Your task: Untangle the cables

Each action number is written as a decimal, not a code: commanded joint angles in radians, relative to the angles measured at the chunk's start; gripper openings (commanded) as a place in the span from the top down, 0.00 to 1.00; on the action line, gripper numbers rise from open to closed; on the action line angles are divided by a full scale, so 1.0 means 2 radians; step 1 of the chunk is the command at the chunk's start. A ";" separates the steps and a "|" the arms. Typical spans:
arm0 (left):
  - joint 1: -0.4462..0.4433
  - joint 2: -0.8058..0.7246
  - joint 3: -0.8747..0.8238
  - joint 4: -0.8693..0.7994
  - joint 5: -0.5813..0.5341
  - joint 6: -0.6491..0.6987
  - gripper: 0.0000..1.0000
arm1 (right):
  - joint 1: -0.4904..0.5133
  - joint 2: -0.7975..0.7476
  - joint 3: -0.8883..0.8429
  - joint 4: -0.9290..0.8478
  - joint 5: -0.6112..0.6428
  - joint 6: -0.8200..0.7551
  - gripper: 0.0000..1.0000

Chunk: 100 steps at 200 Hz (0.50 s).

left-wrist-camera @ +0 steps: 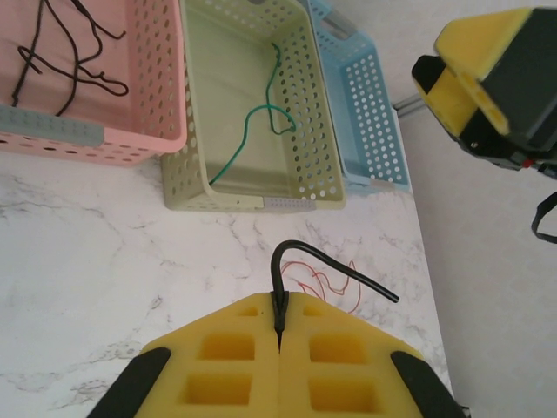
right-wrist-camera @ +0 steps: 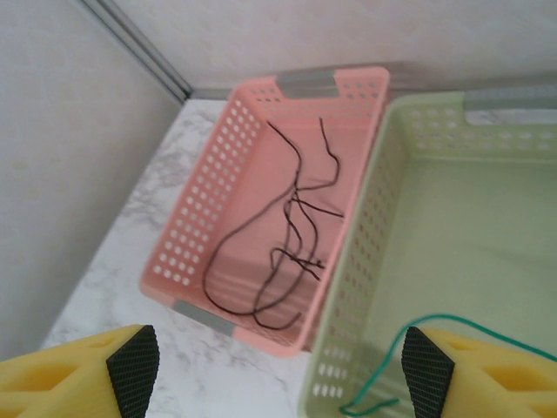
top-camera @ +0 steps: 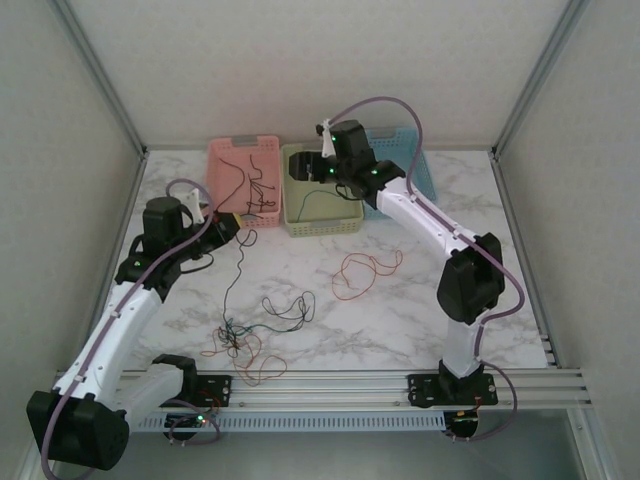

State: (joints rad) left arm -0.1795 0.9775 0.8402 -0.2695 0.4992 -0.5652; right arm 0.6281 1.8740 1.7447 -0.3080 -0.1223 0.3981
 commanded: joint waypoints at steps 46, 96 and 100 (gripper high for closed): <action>-0.001 0.001 -0.002 0.036 0.041 -0.014 1.00 | -0.016 -0.046 -0.059 0.071 0.041 -0.019 0.23; -0.001 0.002 -0.010 0.069 0.070 -0.036 1.00 | -0.019 -0.076 -0.107 0.098 0.051 -0.020 0.24; -0.001 0.002 -0.012 0.071 0.071 -0.038 1.00 | -0.020 -0.081 -0.112 0.101 0.053 -0.020 0.24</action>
State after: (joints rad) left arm -0.1795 0.9817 0.8333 -0.1940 0.5812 -0.6048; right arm 0.5922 1.7905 1.5742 -0.1703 -0.0509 0.3763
